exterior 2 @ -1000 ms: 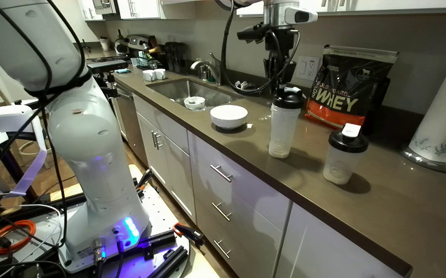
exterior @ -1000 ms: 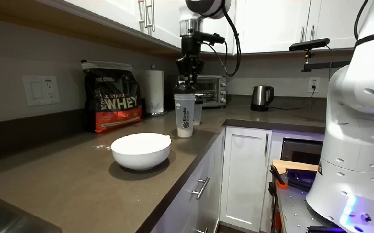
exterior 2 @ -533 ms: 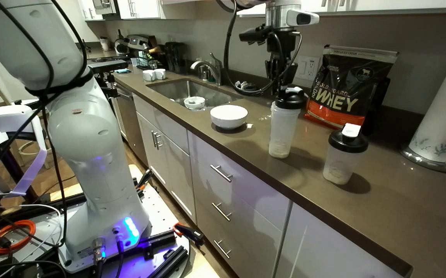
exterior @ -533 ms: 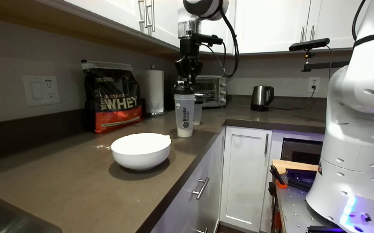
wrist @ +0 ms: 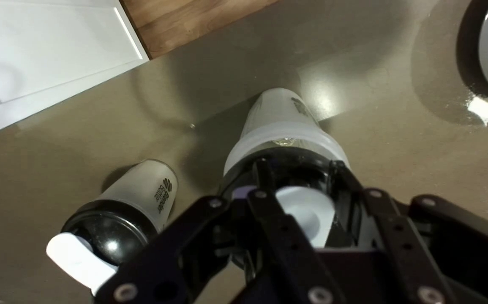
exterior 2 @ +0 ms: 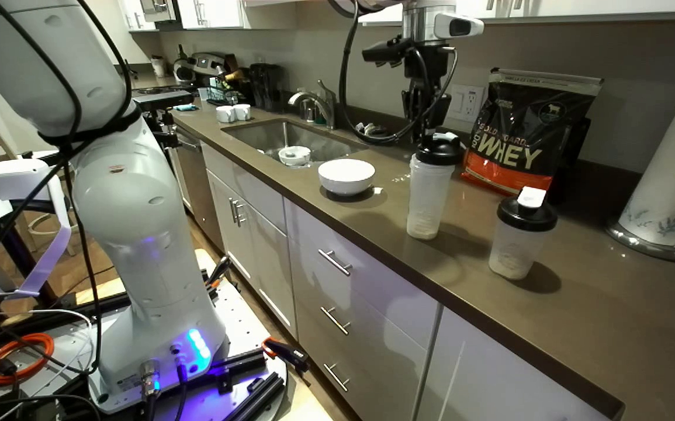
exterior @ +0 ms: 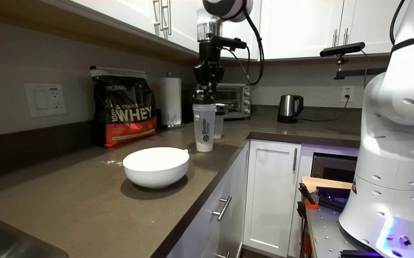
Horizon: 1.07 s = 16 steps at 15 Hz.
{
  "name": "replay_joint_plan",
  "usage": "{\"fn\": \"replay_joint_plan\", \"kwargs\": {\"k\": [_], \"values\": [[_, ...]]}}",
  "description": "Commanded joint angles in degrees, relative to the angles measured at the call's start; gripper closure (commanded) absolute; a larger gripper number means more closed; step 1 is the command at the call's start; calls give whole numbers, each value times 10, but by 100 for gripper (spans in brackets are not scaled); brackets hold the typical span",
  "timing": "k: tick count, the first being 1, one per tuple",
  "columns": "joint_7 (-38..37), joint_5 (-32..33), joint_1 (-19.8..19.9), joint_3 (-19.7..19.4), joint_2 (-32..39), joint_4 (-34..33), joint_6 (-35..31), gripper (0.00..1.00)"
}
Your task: Put the black lid on top of the bottle on the left
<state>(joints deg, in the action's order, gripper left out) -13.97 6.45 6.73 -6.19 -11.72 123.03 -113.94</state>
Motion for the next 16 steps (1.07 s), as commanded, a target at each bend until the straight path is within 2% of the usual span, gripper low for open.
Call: {"fn": "replay_joint_plan", "kwargs": {"k": [1,16], "values": [[6,-6,3,3,-4,-11,16,88],[5,-12,3,4,-14,6,14,88]]}}
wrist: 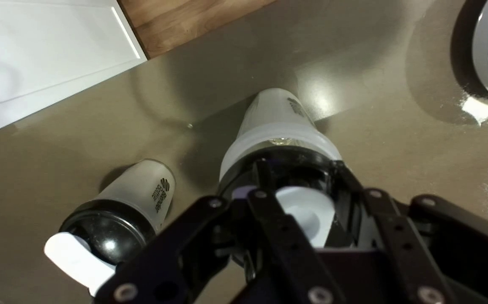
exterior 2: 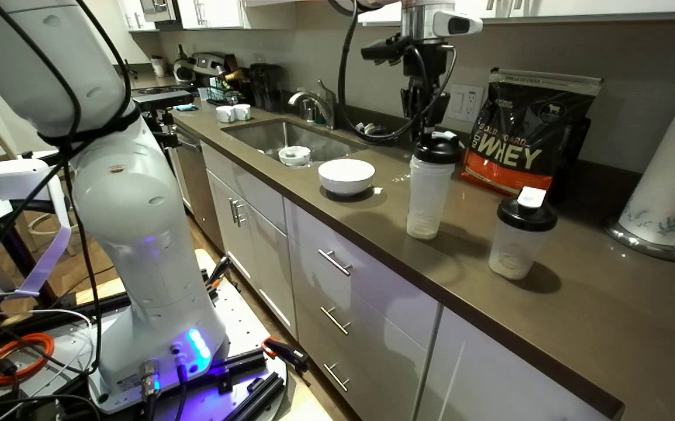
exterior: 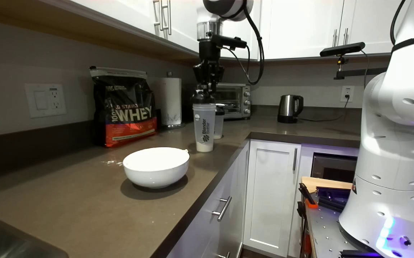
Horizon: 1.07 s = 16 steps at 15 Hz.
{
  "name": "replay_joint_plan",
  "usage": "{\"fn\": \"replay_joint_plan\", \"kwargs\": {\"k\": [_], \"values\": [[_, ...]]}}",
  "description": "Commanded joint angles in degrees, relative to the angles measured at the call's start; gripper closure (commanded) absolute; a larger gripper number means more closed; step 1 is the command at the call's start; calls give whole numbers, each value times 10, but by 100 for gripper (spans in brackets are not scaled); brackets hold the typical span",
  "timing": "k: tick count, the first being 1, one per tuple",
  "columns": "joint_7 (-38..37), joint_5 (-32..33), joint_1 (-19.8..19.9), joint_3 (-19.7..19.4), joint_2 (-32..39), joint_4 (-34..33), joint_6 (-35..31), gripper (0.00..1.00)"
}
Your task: Put the black lid on top of the bottle on the left
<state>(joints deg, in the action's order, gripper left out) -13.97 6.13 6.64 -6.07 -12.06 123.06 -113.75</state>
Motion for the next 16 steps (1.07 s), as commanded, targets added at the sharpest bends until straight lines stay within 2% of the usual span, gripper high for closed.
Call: {"fn": "replay_joint_plan", "kwargs": {"k": [1,16], "values": [[5,-9,4,3,-12,8,13,88],[4,-10,4,2,-24,29,8,88]]}}
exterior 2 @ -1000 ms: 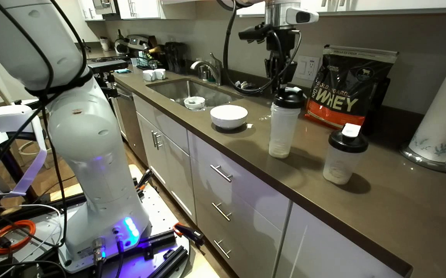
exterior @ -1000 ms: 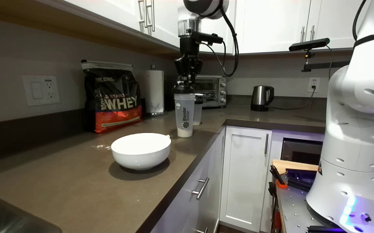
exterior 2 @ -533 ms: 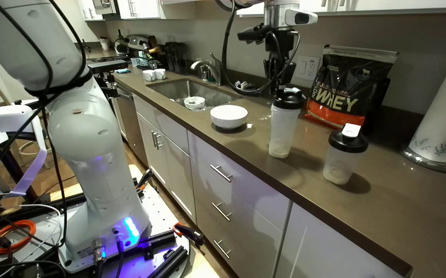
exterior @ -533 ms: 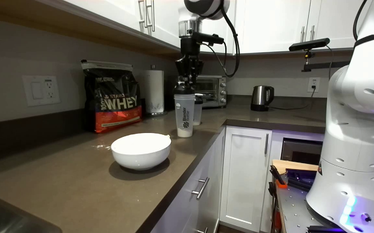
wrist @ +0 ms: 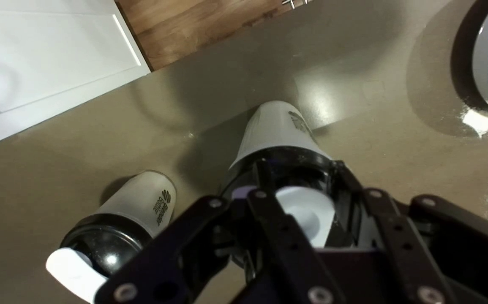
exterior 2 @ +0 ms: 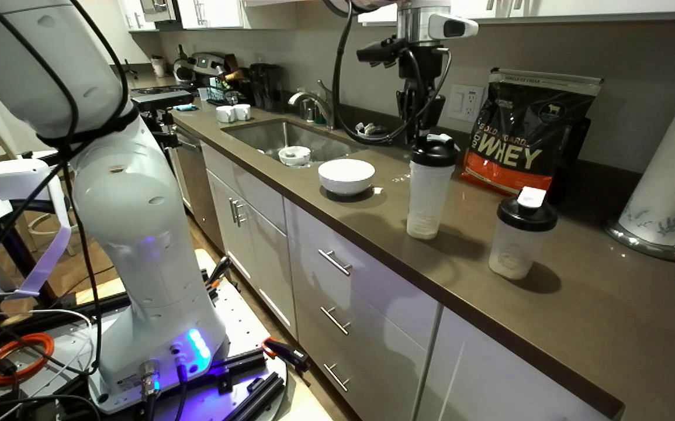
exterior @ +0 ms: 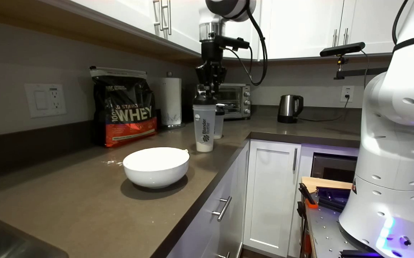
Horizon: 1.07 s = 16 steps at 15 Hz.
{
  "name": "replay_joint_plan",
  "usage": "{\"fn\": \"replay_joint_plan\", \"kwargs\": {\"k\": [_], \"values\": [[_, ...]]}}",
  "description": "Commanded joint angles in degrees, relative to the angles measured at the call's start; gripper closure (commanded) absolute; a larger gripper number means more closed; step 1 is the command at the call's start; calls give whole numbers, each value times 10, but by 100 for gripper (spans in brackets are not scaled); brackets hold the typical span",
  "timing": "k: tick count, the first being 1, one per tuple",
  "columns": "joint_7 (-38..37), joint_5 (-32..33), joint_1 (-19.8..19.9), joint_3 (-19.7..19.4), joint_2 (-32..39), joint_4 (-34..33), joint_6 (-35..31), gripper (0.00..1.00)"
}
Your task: Put the black lid on top of the bottle on the left
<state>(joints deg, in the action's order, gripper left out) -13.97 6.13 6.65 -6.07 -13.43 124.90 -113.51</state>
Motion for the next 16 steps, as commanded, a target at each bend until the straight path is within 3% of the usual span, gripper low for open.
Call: {"fn": "replay_joint_plan", "kwargs": {"k": [1,12,13,14,16], "values": [[5,-11,4,2,-7,11,3,88],[9,-13,2,2,13,1,5,88],[8,-11,2,3,12,1,6,55],[8,-11,2,3,11,1,7,36],[6,-9,3,4,8,0,10,24]]}}
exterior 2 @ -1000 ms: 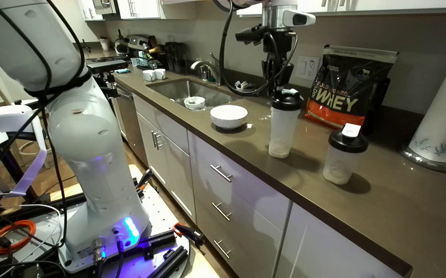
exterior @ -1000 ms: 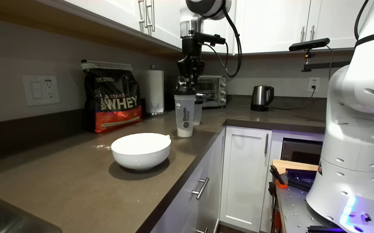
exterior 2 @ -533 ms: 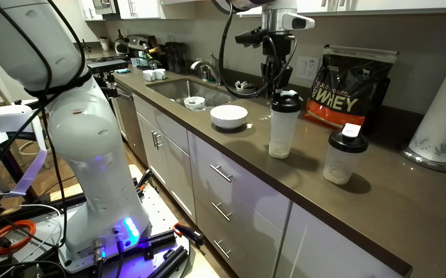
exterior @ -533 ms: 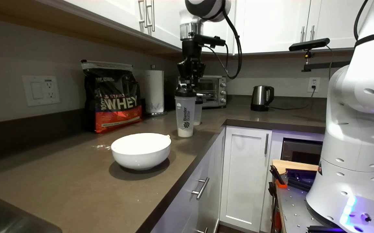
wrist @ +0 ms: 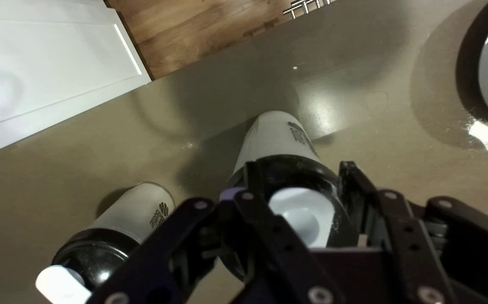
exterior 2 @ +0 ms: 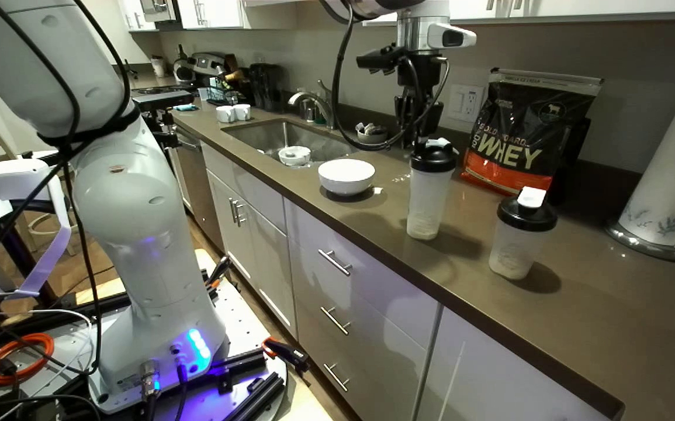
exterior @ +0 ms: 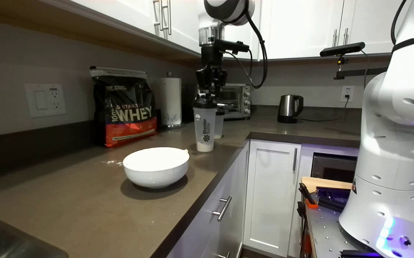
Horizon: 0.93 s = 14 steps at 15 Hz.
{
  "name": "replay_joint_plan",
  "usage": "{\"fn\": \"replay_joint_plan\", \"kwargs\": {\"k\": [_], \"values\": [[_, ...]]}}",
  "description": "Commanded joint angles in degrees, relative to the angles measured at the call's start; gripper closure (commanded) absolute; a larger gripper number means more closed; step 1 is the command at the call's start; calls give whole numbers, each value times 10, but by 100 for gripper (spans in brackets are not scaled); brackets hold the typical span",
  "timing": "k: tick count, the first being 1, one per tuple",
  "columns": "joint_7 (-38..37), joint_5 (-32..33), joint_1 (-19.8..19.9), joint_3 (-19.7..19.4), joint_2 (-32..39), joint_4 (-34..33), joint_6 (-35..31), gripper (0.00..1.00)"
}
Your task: Put the black lid on top of the bottle on the left
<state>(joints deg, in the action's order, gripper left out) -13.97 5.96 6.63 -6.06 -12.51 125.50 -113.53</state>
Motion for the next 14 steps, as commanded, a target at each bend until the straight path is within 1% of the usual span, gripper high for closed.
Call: {"fn": "replay_joint_plan", "kwargs": {"k": [1,3,5,11,14], "values": [[4,-5,3,5,-3,-6,11,18],[3,-4,2,7,-8,-7,14,5],[4,-5,1,9,-13,-8,15,0],[16,-18,-7,17,-41,-8,24,0],[27,-36,-15,19,-52,-8,39,0]]}}
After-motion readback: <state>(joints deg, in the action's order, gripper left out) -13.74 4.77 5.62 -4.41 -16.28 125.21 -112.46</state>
